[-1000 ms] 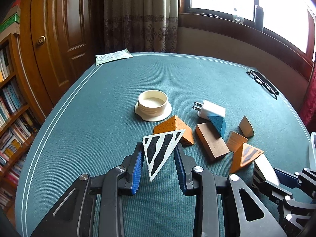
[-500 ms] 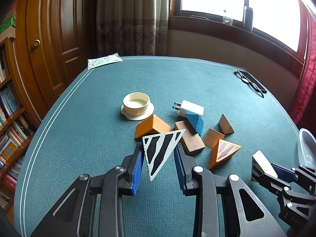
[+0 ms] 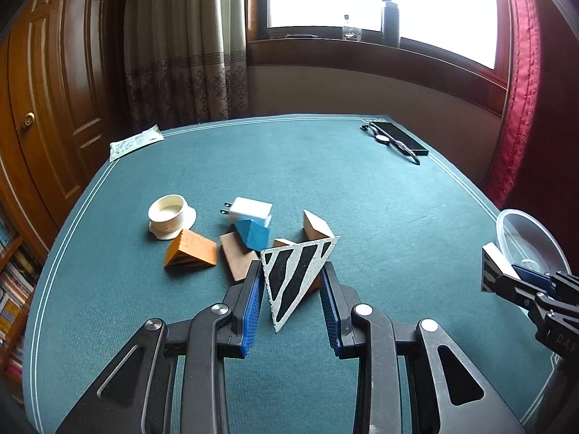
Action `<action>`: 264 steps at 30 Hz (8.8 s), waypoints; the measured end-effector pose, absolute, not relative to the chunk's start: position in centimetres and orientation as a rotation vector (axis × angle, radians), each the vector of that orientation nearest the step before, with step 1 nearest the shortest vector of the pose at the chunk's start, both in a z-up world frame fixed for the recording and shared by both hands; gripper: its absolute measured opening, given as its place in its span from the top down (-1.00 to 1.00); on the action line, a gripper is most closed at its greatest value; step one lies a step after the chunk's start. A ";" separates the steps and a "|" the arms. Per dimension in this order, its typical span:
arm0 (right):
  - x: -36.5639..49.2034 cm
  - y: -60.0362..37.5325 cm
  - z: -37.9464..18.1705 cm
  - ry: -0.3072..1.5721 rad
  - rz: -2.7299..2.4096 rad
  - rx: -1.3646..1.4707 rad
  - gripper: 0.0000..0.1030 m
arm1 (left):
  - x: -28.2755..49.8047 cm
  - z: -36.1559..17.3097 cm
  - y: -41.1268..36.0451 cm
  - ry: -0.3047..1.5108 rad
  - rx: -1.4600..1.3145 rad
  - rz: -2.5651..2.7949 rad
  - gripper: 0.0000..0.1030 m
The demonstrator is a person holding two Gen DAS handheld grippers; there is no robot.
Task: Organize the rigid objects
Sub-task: 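Lift both held blocks and carry them toward the clear plastic basin, then lower both blocks into the basin and open both tools, then move both open tools back over the remaining blocks, then grasp the orange black-striped triangular block with the left tool, then grasp the light wood cube with the right tool while the left holds the orange block, then carry the orange block and wood cube over the clear basin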
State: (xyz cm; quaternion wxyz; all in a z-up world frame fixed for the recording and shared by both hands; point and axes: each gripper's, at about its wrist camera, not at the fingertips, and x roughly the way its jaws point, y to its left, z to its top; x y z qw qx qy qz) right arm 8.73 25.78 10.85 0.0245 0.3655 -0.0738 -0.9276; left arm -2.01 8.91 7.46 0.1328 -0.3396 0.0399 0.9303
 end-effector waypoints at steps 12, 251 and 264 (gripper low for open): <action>14.0 36.2 11.5 -0.429 -3.136 1.143 0.39 | 0.5 8.5 18.0 0.253 -0.932 2.508 0.38; -0.4 15.1 7.1 -0.060 -2.678 1.208 0.24 | -2.9 1.5 1.0 -0.065 -1.202 2.755 -0.01; 4.5 20.1 8.5 -0.187 -2.739 1.183 0.24 | -2.0 2.3 2.7 -0.036 -1.174 2.732 -0.01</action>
